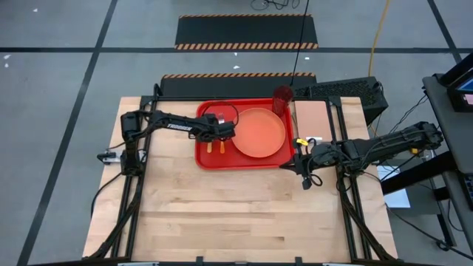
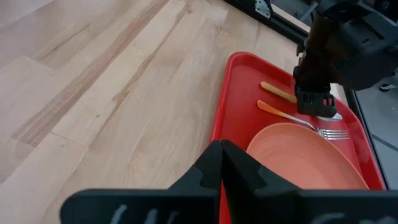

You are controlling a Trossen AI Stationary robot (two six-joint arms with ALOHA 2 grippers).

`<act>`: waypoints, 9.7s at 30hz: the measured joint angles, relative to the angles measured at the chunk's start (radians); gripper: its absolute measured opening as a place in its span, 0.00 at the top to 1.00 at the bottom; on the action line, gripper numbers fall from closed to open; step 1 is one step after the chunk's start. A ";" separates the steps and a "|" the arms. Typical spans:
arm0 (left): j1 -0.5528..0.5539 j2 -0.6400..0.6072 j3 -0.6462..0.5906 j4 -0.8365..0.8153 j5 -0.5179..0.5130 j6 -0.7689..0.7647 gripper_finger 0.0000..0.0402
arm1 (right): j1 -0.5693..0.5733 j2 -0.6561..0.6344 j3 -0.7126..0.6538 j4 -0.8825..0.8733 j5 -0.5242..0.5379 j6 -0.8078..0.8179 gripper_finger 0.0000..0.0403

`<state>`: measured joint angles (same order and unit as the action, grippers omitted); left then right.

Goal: Pick and place plate/cup/fork/spoon on tray
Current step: Put the yellow spoon to the left side of the orange fork on the red serving tray, then return to Home Position

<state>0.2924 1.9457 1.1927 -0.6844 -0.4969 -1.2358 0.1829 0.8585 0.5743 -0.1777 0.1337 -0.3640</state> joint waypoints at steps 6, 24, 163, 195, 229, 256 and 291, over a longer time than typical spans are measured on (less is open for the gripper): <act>0.000 0.000 0.000 -0.014 0.000 -0.036 0.79 | 0.000 0.000 0.000 -0.002 0.000 0.012 1.00; -0.163 -0.262 0.101 0.011 -0.217 0.265 0.60 | 0.000 0.000 0.000 -0.003 0.000 0.057 1.00; -0.505 -1.124 -1.182 1.552 0.146 1.433 0.98 | -0.148 -0.855 -0.535 0.290 -0.104 0.431 1.00; -0.260 -1.276 -1.182 1.276 0.455 1.288 0.99 | -0.148 -0.855 -0.535 0.301 -0.109 0.431 1.00; -0.276 -1.944 -1.183 0.744 0.558 1.305 0.98 | -0.149 -0.855 -0.535 0.300 -0.109 0.431 1.00; -0.276 -1.943 -1.183 0.703 0.549 1.306 0.94 | -0.149 -0.855 -0.535 0.301 -0.109 0.431 1.00; -0.276 -1.943 -1.183 0.703 0.549 1.306 0.94 | -0.149 -0.855 -0.535 0.301 -0.109 0.431 1.00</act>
<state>0.0162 0.0025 0.0101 0.0181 0.0517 0.0704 0.0341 0.0040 0.0391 0.1230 0.0246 0.0669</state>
